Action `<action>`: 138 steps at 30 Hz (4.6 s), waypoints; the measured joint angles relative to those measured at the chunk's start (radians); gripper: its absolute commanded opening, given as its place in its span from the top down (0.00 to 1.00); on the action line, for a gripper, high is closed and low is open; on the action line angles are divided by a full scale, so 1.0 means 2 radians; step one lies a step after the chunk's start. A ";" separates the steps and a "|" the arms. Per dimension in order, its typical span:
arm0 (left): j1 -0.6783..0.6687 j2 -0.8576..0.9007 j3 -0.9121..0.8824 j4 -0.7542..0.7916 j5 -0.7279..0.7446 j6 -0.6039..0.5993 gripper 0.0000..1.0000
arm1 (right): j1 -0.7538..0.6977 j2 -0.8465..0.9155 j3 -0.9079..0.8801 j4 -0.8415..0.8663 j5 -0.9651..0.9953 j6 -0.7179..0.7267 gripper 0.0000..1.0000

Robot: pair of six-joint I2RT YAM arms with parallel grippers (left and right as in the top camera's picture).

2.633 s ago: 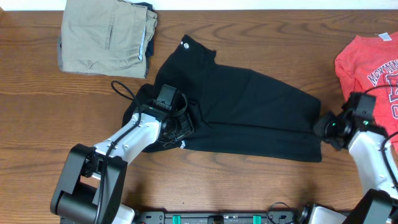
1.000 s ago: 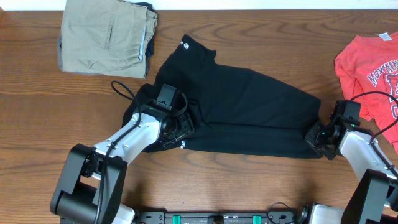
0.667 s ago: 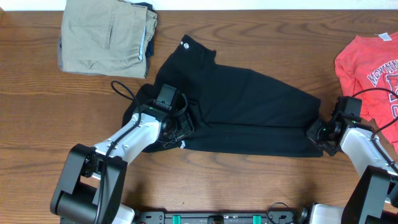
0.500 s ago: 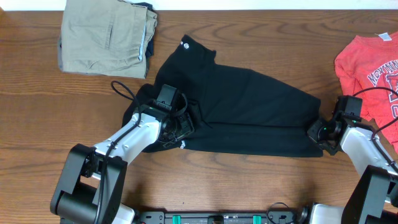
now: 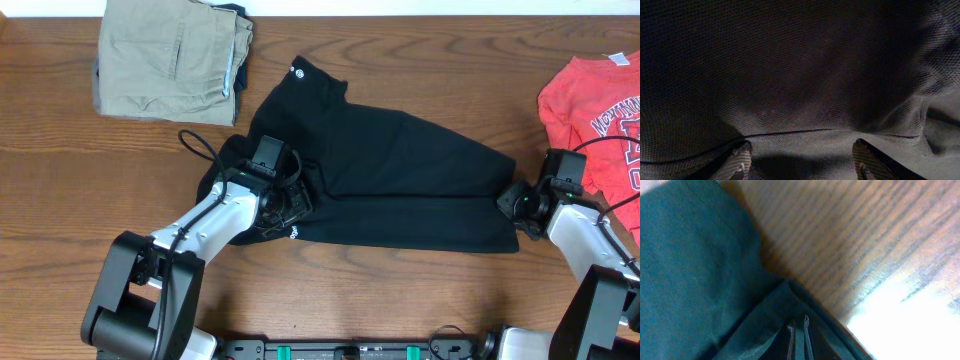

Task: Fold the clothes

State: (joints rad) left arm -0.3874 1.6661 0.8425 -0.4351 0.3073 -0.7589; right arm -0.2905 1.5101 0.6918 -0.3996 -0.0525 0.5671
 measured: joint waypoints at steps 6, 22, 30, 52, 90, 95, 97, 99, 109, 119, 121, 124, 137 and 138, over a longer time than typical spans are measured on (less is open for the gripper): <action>0.000 0.000 0.000 0.000 0.000 0.000 0.32 | 0.000 0.000 0.000 0.036 -0.002 0.006 0.91; 0.000 -0.001 -0.002 0.006 0.000 0.000 0.32 | -0.008 -0.003 0.158 -0.171 -0.047 -0.052 0.58; 0.000 -0.004 -0.002 0.004 0.009 0.047 0.33 | 0.038 -0.004 0.134 -0.220 -0.108 -0.118 0.45; -0.103 -0.047 -0.022 0.079 0.013 0.088 0.59 | 0.053 -0.004 0.006 -0.123 -0.116 -0.068 0.67; -0.102 0.043 -0.023 0.298 -0.079 0.069 0.50 | 0.053 -0.004 -0.013 -0.116 -0.120 -0.063 0.77; -0.102 -0.025 -0.024 0.243 -0.082 0.080 0.45 | 0.053 -0.004 -0.013 -0.116 -0.121 -0.064 0.77; -0.101 -0.062 -0.024 0.211 -0.083 0.088 0.40 | 0.053 -0.004 -0.013 -0.115 -0.121 -0.063 0.78; -0.100 -0.099 -0.023 0.167 -0.084 0.093 0.40 | 0.053 -0.004 -0.013 -0.115 -0.121 -0.063 0.77; -0.055 -0.101 -0.025 -0.004 -0.105 0.099 0.38 | 0.053 -0.004 -0.014 -0.115 -0.120 -0.063 0.79; -0.010 -0.027 -0.023 0.014 -0.072 0.109 0.38 | 0.057 -0.005 -0.018 -0.111 -0.118 -0.057 0.91; 0.003 -0.023 -0.019 0.011 -0.055 0.109 0.37 | 0.057 -0.009 -0.024 -0.102 -0.118 -0.051 0.93; 0.021 -0.016 -0.012 0.001 -0.033 0.109 0.38 | 0.057 -0.018 -0.039 -0.084 -0.120 -0.039 0.98; 0.056 -0.012 -0.001 -0.083 -0.025 0.109 0.39 | 0.049 -0.026 -0.047 -0.099 -0.123 0.034 0.99; 0.056 -0.013 -0.001 -0.092 -0.025 0.109 0.39 | 0.046 -0.026 -0.047 -0.105 -0.125 0.037 0.99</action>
State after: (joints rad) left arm -0.2756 1.6398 0.8402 -0.6189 0.2565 -0.5411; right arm -0.1989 1.4590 0.5980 -0.6098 -0.3016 0.6418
